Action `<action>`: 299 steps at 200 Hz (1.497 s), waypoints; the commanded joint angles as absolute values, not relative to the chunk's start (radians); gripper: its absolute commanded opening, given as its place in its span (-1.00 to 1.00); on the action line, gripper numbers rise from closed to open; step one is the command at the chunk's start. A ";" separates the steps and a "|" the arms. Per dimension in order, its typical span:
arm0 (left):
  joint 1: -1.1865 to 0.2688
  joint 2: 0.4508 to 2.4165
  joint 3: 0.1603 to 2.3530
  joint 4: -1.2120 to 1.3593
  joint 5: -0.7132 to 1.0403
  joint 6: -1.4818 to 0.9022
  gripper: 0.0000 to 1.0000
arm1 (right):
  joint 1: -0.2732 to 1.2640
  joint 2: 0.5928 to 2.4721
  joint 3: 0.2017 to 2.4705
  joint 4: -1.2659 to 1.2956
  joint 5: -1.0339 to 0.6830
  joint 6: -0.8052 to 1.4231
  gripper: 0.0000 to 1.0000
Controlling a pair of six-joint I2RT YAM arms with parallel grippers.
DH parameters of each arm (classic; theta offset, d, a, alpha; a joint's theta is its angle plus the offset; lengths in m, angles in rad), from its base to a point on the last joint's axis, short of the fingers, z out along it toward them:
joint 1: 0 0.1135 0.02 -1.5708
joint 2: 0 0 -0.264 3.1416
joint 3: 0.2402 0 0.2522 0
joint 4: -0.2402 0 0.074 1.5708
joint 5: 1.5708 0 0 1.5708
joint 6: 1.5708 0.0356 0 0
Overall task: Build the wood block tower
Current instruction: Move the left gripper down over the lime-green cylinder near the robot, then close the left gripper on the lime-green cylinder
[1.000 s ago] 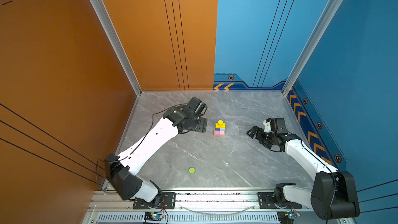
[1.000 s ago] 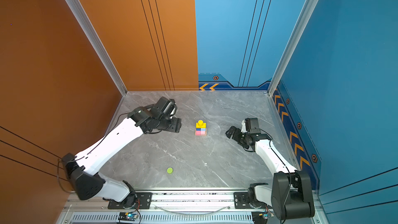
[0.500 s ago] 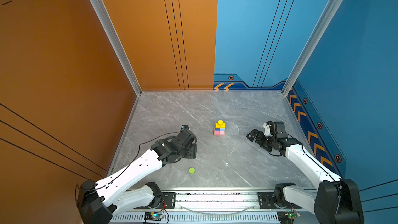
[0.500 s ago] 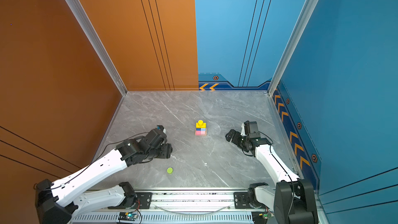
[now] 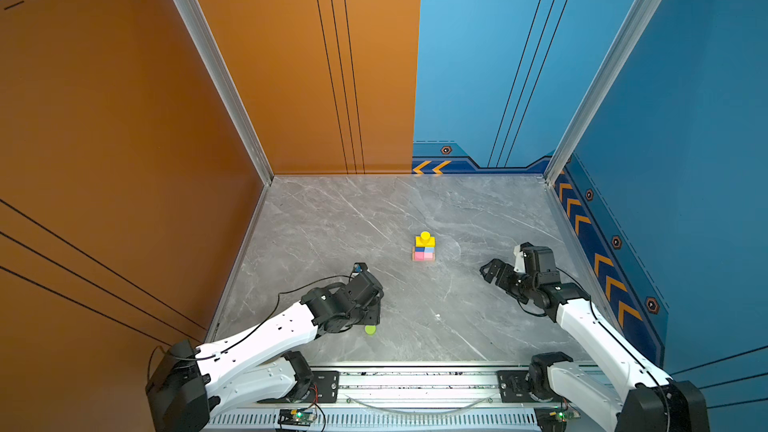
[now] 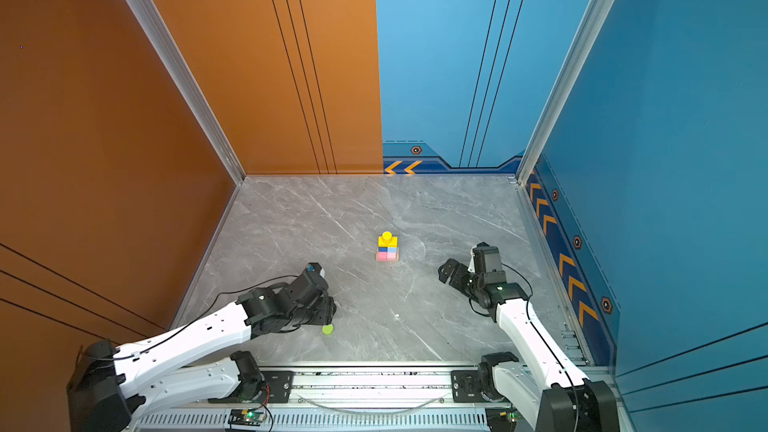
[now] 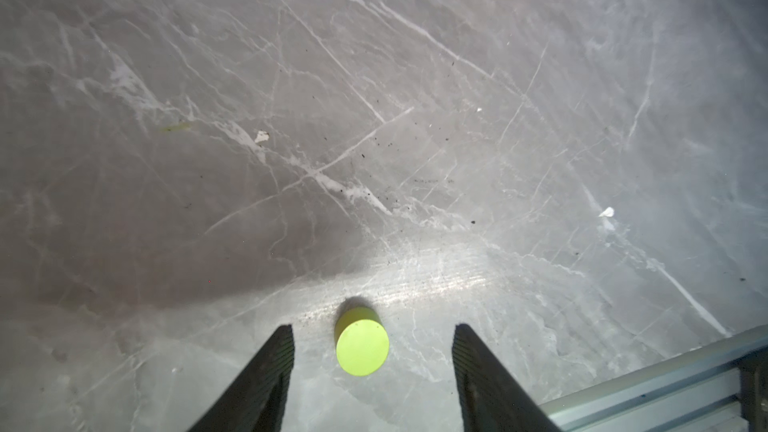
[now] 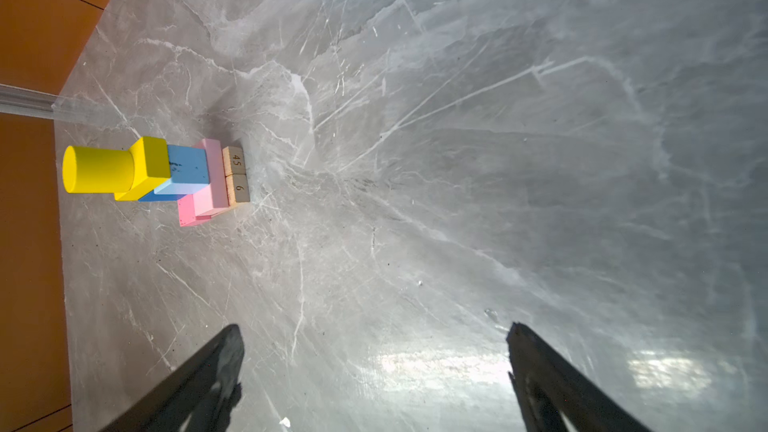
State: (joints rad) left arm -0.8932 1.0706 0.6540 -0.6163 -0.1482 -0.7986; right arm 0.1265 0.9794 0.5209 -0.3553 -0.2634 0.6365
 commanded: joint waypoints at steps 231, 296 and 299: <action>-1.001 1.344 0.638 -0.638 -0.138 -0.890 0.03 | 0.130 1.004 0.468 -0.300 -0.240 0.657 1.00; -1.007 1.346 0.651 -0.638 -0.149 -0.894 -0.08 | 0.130 1.009 0.463 -0.294 -0.242 0.657 1.00; -1.007 1.344 0.652 -0.638 -0.149 -0.894 -0.08 | 0.130 1.008 0.462 -0.293 -0.243 0.657 1.00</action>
